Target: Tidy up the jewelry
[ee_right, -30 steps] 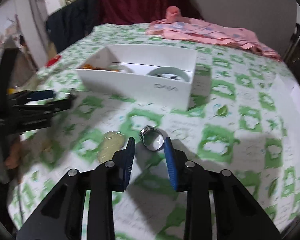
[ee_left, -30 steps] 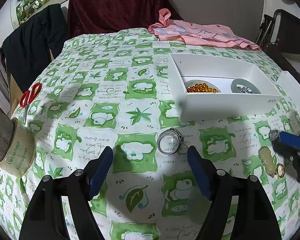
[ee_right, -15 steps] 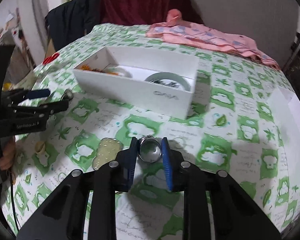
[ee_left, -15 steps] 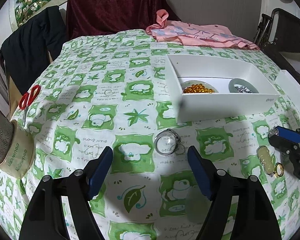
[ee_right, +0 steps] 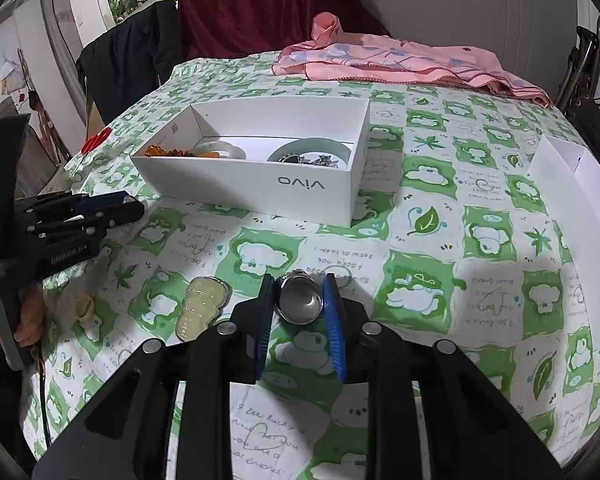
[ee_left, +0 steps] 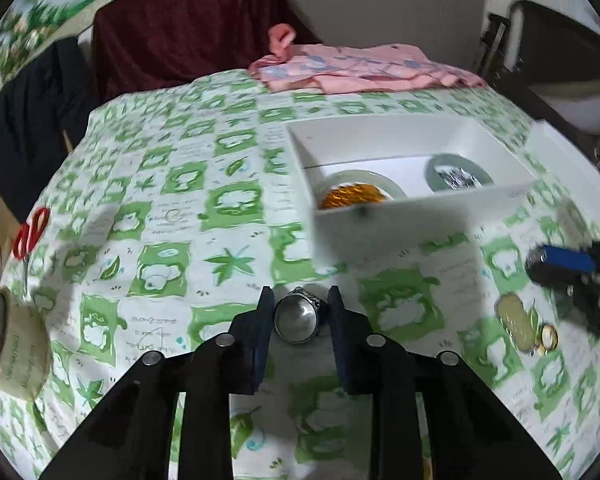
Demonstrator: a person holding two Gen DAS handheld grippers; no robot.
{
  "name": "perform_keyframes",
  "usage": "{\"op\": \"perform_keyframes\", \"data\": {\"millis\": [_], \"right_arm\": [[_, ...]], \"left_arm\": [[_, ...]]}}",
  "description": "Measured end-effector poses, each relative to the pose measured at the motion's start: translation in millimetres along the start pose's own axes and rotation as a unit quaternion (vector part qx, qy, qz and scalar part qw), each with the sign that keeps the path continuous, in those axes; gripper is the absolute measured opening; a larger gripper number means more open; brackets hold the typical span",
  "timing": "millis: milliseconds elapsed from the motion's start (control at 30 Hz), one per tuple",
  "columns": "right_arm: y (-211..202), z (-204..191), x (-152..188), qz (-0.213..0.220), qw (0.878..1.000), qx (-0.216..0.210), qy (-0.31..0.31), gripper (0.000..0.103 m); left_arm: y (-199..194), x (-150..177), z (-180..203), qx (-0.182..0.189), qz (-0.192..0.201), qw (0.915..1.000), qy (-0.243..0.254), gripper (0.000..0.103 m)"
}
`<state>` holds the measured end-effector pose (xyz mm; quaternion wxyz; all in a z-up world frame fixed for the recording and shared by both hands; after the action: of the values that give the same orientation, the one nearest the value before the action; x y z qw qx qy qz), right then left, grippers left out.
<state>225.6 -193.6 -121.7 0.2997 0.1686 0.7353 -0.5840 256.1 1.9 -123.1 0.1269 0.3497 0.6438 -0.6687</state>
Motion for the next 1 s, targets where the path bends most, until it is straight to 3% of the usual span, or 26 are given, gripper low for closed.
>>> {"op": "perform_keyframes", "data": {"millis": [167,300,400,500,767,800,833,1000], "right_arm": [[-0.5,0.3,0.7,0.0,1.0,-0.001,0.002,0.024],[-0.3,0.4,0.5,0.0,1.0,-0.002,0.002,0.024],[-0.4,0.4,0.4,0.001,1.0,-0.002,0.003,0.024],[-2.0,2.5,0.8,0.004,1.0,-0.003,0.009,0.024],[-12.5,9.0,-0.3,0.031,0.999,-0.002,0.028,0.023],[-14.1,9.8,-0.6,0.035,0.999,-0.002,0.03,0.019],[-15.8,10.2,-1.0,0.038,0.999,-0.003,0.032,0.008],[-25.5,15.5,-2.8,0.054,0.997,-0.02,0.05,0.007]], "left_arm": [[-5.9,6.8,10.2,-0.011,0.002,0.9998,0.017,0.028],[-4.1,5.5,1.2,-0.003,-0.002,1.0,-0.008,0.038],[-6.2,6.1,4.4,0.003,-0.001,1.0,0.0,0.027],[-12.1,8.6,12.3,-0.007,0.01,0.9998,0.016,0.027],[-29.7,9.8,1.4,0.002,0.037,0.999,-0.023,0.027],[-30.4,9.4,0.4,0.002,0.038,0.9989,-0.025,0.027],[-31.8,8.8,-0.8,0.001,0.04,0.9988,-0.029,0.027],[-38.5,4.9,-6.1,0.008,0.048,0.9978,-0.046,0.027]]}}
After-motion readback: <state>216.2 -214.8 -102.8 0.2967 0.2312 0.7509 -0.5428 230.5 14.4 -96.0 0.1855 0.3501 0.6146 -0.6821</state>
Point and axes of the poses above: each gripper's, at about its wrist camera, not at the fingertips, and y roughly the way its jaws point, z to its right, x to its underside, the point moved 3 cm from there along y, roughly the way its jaws point
